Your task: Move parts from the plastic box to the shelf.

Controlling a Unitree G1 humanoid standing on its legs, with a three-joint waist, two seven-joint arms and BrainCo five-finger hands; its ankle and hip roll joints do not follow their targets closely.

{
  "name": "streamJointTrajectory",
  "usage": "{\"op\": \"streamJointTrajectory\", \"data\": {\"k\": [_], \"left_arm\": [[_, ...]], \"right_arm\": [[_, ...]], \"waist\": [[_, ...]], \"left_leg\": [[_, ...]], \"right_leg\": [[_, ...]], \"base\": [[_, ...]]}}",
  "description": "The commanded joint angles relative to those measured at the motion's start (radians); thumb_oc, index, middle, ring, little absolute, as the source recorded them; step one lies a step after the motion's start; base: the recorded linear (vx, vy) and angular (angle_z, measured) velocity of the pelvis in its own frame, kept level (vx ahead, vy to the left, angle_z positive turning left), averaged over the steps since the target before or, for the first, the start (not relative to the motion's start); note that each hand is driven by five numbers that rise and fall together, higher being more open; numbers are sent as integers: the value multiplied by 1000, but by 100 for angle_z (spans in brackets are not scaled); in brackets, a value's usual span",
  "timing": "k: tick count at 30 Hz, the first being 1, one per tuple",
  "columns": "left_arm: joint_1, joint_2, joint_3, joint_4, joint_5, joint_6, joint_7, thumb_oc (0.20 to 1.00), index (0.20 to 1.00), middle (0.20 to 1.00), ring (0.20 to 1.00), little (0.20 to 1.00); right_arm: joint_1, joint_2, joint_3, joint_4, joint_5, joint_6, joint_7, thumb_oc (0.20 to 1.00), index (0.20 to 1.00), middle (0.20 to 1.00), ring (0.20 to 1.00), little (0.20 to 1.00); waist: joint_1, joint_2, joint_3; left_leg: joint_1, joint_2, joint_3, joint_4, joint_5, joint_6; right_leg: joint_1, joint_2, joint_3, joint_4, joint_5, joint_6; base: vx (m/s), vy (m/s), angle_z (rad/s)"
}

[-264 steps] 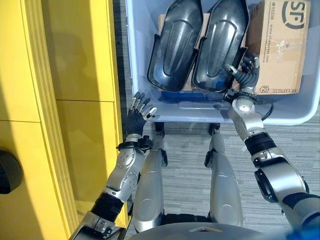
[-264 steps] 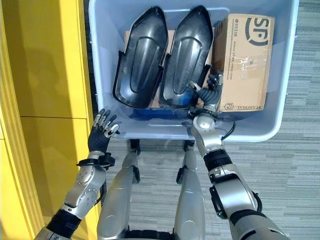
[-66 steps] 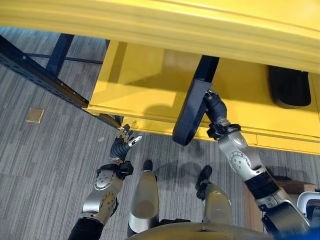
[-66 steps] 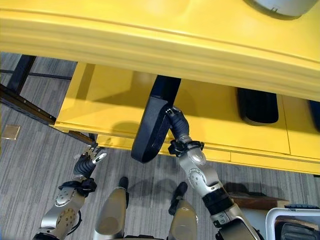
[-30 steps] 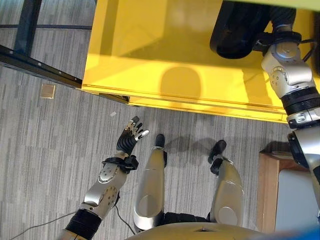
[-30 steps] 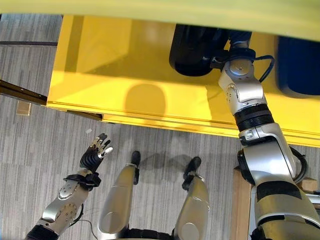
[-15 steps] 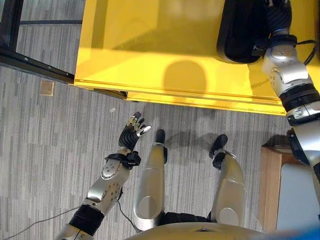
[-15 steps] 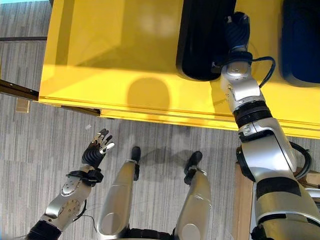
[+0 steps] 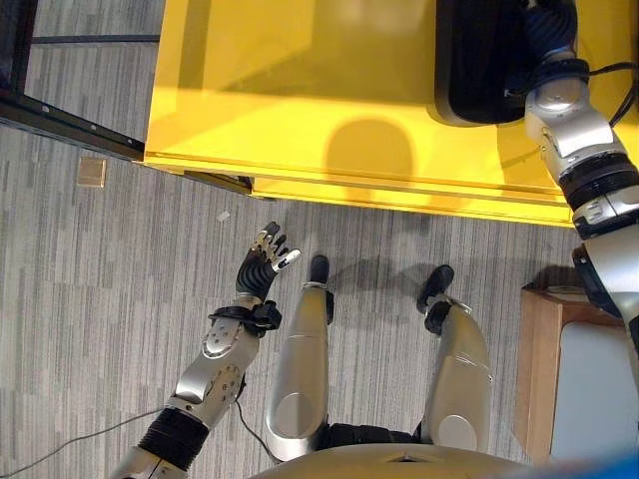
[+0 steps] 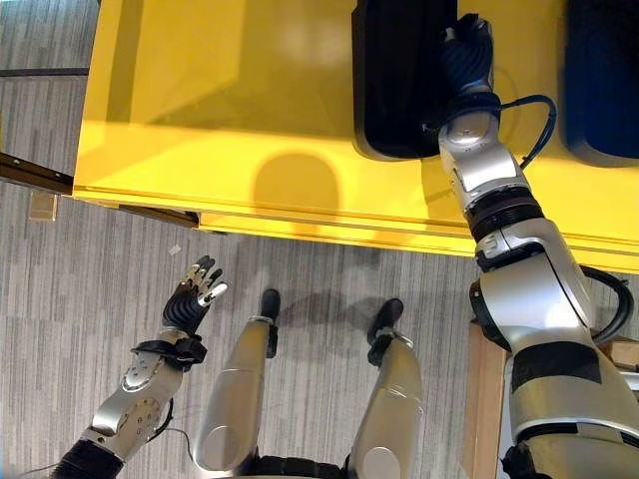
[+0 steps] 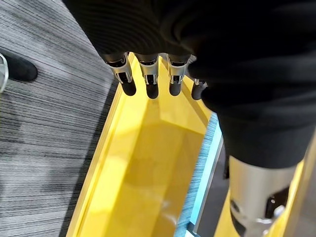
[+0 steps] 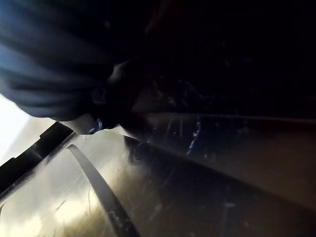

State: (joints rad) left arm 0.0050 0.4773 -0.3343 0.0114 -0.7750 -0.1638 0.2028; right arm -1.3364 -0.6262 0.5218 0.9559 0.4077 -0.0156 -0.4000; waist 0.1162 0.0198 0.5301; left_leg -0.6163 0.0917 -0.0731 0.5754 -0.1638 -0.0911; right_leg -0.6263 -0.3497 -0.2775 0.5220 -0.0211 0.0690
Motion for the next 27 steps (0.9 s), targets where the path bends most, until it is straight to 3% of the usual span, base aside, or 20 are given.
{"op": "streamJointTrajectory", "data": {"k": [1, 27], "left_arm": [[5, 20, -3, -91, -17, -53, 11, 1000, 1000, 1000, 1000, 1000], [-19, 16, -22, -82, -35, -55, 36, 1000, 1000, 1000, 1000, 1000]], "right_arm": [[-139, -10, 14, 31, -12, -43, -22, 200, 200, 200, 200, 200], [-164, 37, -75, 215, 142, -44, -53, 200, 200, 200, 200, 200]], "waist": [[9, 6, -11], [10, 19, -10]], "left_leg": [[-8, 23, 41, -54, 59, 13], [-1, 17, 43, -64, 59, 13]], "right_leg": [[22, 19, 39, 123, -135, 44], [36, 20, 39, 115, -136, 46]], "base": [[0, 0, 0], [0, 0, 0]]}}
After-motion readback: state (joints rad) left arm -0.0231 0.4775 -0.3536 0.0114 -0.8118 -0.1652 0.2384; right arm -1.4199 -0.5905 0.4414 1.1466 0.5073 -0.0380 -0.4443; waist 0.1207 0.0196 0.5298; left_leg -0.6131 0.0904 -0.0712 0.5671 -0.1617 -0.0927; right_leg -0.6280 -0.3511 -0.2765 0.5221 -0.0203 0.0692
